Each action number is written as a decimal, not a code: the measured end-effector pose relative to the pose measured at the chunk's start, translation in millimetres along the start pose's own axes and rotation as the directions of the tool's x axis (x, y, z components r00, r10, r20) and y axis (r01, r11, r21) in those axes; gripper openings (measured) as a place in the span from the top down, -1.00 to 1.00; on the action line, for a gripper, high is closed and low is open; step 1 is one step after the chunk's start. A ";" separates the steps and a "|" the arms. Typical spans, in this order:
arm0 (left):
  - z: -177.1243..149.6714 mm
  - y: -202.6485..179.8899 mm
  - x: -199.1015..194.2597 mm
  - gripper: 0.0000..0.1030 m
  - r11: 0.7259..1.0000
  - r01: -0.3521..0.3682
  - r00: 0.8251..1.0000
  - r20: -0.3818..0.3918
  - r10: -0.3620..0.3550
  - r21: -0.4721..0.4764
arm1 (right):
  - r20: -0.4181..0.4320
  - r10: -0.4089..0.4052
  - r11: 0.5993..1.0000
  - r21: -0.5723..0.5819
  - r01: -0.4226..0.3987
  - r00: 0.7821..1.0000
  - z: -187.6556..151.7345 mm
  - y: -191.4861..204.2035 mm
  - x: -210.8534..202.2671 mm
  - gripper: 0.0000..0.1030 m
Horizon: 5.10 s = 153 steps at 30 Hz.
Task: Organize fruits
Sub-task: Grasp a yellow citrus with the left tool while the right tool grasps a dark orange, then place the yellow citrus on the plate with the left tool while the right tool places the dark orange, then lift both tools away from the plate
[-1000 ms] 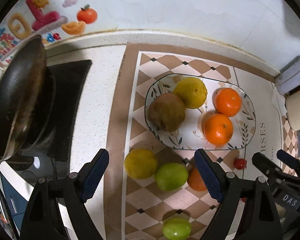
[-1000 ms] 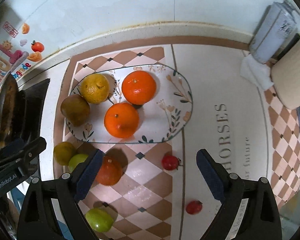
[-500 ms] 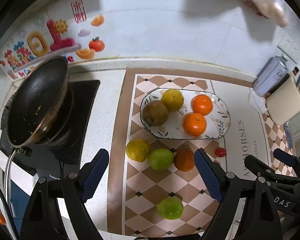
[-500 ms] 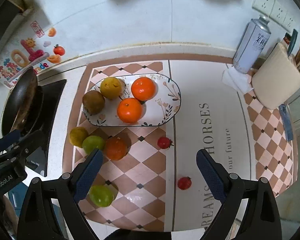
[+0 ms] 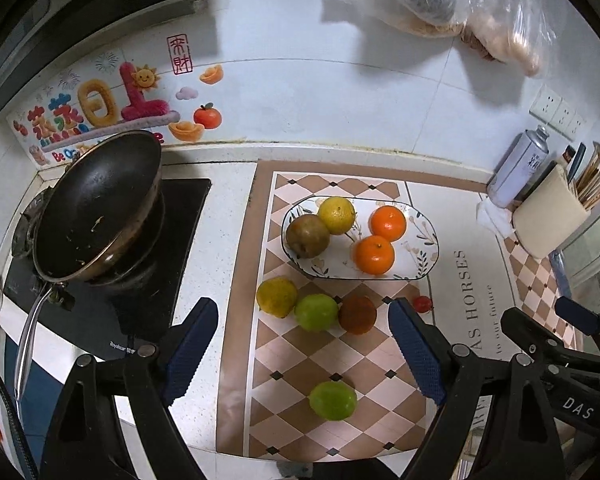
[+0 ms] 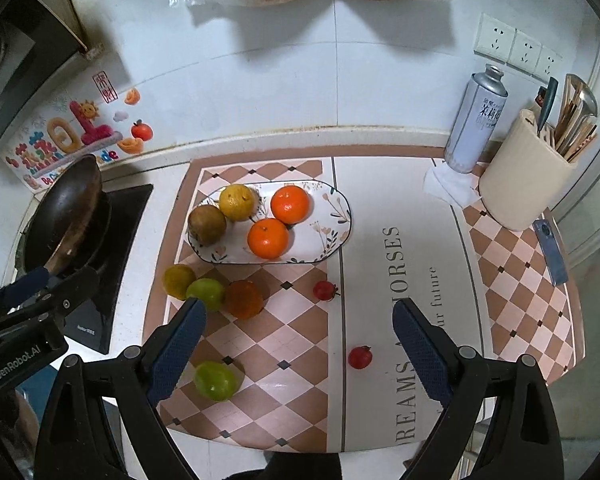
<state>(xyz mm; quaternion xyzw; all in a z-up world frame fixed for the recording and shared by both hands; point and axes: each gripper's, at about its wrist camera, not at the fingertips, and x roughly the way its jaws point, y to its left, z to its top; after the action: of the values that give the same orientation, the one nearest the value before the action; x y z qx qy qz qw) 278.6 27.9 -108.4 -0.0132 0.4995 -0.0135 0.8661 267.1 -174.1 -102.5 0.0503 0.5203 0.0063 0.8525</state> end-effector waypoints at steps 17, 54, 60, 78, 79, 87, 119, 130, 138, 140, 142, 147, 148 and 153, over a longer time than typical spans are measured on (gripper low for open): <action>-1.1 43.1 78.3 -0.97 0.992 -0.083 0.978 -0.199 0.063 -0.095 | -0.290 0.279 0.958 0.155 -0.242 0.916 -9.7 16.5 145.5 -0.87; -34.6 44.5 221.5 -0.11 0.981 -0.038 0.867 -0.495 -0.063 -0.191 | -0.461 0.232 0.972 0.084 -0.218 0.857 -26.0 28.6 260.5 -0.11; -69.1 46.8 208.1 -0.11 0.985 -0.041 0.859 -0.510 -0.052 -0.170 | -0.464 0.216 0.976 0.076 -0.205 0.859 -33.5 19.7 256.2 -0.12; 21.2 8.8 157.8 -0.11 0.983 0.127 0.927 -0.337 -0.166 -0.134 | -0.277 0.337 0.930 0.249 -0.271 0.900 23.9 -29.3 211.9 -0.10; 30.2 1.0 162.6 -0.11 0.983 0.134 0.928 -0.332 -0.168 -0.123 | -0.265 0.334 0.928 0.261 -0.266 0.905 34.5 -37.4 213.3 -0.10; 70.1 -31.9 216.4 -0.12 0.990 0.129 0.904 -0.402 -0.144 -0.065 | -0.277 0.296 0.924 0.326 -0.201 0.914 93.1 -80.6 261.6 -0.10; 57.9 -6.2 172.1 -0.78 0.996 -0.085 0.962 -0.261 0.081 -0.004 | -0.298 0.010 0.999 0.047 0.005 0.955 63.9 -44.4 210.6 -0.86; 38.3 -6.2 109.6 -0.78 0.996 -0.083 0.987 -0.135 0.082 -0.005 | -0.163 -0.031 1.000 0.001 0.031 0.986 51.8 -30.4 133.2 -0.86; 21.8 -13.0 57.7 -0.78 0.998 -0.062 0.997 -0.036 0.062 0.005 | -0.082 -0.042 0.999 -0.019 0.041 0.996 32.8 -23.5 78.9 -0.86; 17.8 -14.6 46.9 -0.78 0.998 -0.055 0.998 -0.019 0.055 0.007 | -0.067 -0.035 0.999 -0.014 0.034 0.997 26.9 -23.2 66.3 -0.86; 14.0 -16.0 37.8 -0.78 0.999 -0.048 0.999 -0.006 0.048 0.014 | -0.048 -0.027 1.000 -0.008 0.027 0.998 21.0 -22.6 51.8 -0.86; 2.9 -21.2 13.4 -0.78 0.999 -0.036 0.999 0.032 0.035 0.032 | 0.010 -0.024 1.000 -0.004 0.024 1.000 11.5 -20.8 17.3 -0.86; 0.9 -21.9 9.5 -0.78 0.999 -0.033 0.999 0.040 0.032 0.036 | 0.020 -0.022 1.000 -0.002 0.022 1.000 9.3 -20.5 10.3 -0.86; -8.3 -23.3 -10.0 -0.78 0.999 -0.021 0.997 0.073 0.018 0.041 | 0.046 -0.013 1.000 0.009 0.013 0.999 -2.9 -18.9 -12.0 -0.86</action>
<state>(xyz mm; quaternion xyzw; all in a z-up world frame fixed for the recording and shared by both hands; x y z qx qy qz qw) 266.1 4.9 -103.1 0.0094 0.4673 -0.0151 0.8839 258.1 -193.5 -94.9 0.0506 0.5008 -0.0025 0.8641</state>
